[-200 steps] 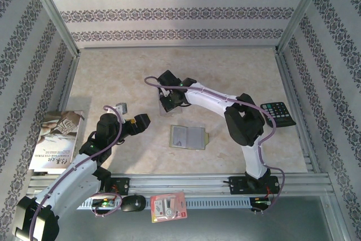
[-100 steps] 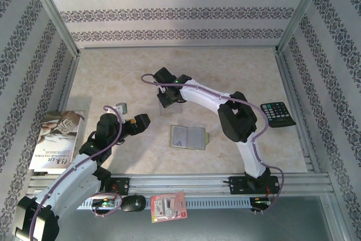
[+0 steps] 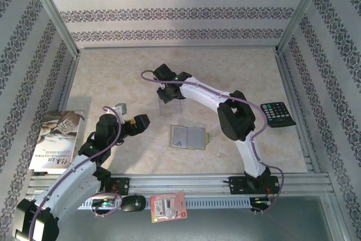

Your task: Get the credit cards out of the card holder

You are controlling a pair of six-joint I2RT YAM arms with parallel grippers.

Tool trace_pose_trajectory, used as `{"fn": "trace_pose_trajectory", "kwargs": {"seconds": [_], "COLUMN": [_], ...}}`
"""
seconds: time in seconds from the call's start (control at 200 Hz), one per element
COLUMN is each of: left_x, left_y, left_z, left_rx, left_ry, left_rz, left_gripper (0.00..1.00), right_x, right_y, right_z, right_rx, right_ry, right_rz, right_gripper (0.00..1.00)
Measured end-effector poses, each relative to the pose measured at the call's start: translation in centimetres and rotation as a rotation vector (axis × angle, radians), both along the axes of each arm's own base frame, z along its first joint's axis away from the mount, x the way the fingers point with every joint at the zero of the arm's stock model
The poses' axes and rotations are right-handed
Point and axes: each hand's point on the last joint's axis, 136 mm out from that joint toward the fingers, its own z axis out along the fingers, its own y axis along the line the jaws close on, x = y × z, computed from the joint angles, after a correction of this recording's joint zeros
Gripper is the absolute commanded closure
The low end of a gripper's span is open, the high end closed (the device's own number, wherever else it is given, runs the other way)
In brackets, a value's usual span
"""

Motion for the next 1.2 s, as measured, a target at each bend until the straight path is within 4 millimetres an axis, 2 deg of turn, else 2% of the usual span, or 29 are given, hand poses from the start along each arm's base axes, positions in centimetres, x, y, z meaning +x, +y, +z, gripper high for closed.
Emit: {"fn": "trace_pose_trajectory", "kwargs": {"seconds": [0.135, 0.24, 0.315, 0.37, 0.45, 0.555, 0.64, 0.799, 1.074, 1.199], "left_x": [0.0, 0.0, -0.2, -0.3, -0.4, -0.5, -0.7, -0.9, -0.9, -0.9], "left_y": [0.1, 0.0, -0.2, -0.5, -1.0, -1.5, -1.7, -2.0, -2.2, -2.2], "left_z": [0.0, 0.1, -0.2, -0.5, -1.3, -2.7, -3.9, -4.6, -4.4, -4.5], "left_rx": [-0.001, -0.004, -0.010, -0.015, -0.021, -0.040, -0.045, -0.051, -0.055, -0.054], "left_ry": [-0.002, -0.003, 0.003, 0.015, 0.044, 0.088, 0.126, 0.150, 0.143, 0.147], "left_rz": [0.004, -0.003, -0.017, -0.034, -0.057, -0.077, -0.084, -0.092, -0.097, -0.097], "left_gripper": [0.01, 0.00, 0.06, 0.07, 0.09, 0.11, 0.13, 0.14, 0.13, 0.14], "right_x": [-1.4, -3.7, -5.9, -7.7, -10.9, -14.8, -16.9, -18.5, -18.8, -19.3], "right_y": [-1.1, -3.0, -4.5, -5.4, -6.4, -6.8, -6.5, -5.1, -4.6, -4.4], "right_z": [2.0, 3.6, 3.8, 3.2, 1.2, -2.0, -3.3, -3.9, -4.6, -5.9], "right_rx": [0.038, 0.069, 0.073, 0.061, 0.016, -0.072, -0.131, -0.168, -0.197, -0.218], "right_ry": [-0.019, -0.019, -0.003, 0.016, 0.069, 0.134, 0.149, 0.122, 0.109, 0.125], "right_rz": [-0.009, -0.022, -0.029, -0.026, -0.005, 0.052, 0.103, 0.165, 0.186, 0.198], "right_gripper": [0.66, 0.64, 0.63, 0.62, 0.62, 0.61, 0.61, 0.60, 0.59, 0.58]}}
